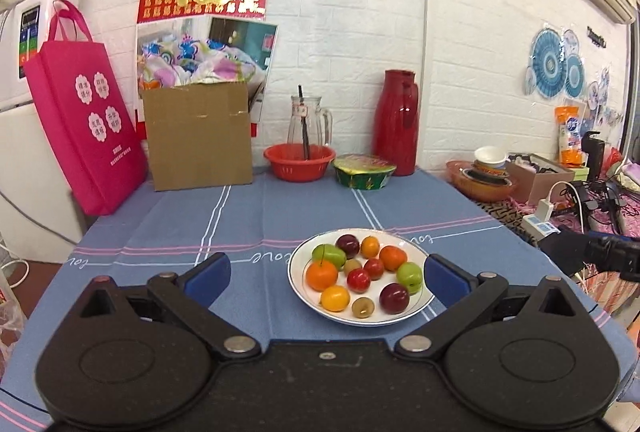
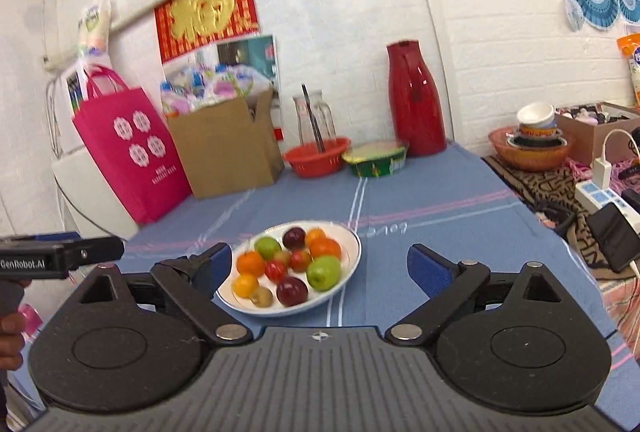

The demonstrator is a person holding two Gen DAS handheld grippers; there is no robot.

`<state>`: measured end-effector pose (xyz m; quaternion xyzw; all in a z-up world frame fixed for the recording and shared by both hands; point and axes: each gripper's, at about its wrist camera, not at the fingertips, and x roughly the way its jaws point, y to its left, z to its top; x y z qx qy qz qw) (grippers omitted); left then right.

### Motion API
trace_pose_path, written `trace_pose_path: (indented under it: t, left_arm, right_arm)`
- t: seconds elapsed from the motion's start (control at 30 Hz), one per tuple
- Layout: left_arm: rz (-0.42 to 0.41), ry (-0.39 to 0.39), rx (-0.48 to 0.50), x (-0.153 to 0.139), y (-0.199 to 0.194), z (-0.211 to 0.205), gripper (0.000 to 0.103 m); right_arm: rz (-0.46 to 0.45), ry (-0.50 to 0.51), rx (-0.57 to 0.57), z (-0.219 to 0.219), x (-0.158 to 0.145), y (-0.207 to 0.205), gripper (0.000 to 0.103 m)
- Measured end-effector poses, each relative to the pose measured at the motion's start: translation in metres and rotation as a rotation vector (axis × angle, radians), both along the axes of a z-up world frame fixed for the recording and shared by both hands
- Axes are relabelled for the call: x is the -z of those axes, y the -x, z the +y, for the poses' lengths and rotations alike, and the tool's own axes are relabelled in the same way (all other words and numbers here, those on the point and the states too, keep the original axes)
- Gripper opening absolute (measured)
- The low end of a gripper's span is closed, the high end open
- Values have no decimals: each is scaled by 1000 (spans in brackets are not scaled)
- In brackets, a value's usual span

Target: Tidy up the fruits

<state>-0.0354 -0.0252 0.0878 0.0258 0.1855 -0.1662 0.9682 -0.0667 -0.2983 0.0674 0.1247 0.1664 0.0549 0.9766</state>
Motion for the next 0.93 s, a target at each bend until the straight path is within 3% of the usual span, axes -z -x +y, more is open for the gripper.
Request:
trace_pose_path:
  t: [0.13, 0.27, 0.43, 0.53, 0.93]
  left_arm:
    - [45, -14, -29, 17, -10, -6, 103]
    - [141, -32, -48, 48, -27, -9, 103]
    - [204, -57, -87, 75, -44, -10, 103]
    - [225, -53, -97, 80, -51, -8, 103]
    - [249, -53, -111, 86, -63, -6, 103]
  right_arm:
    - [-39, 3, -16, -5, -5, 7, 103]
    - [63, 27, -36, 4, 21, -9, 103]
    - [153, 130, -52, 23, 57, -26, 103]
    - [172, 169, -42, 29, 65, -34, 103]
    - [207, 144, -15, 27, 74, -47, 103]
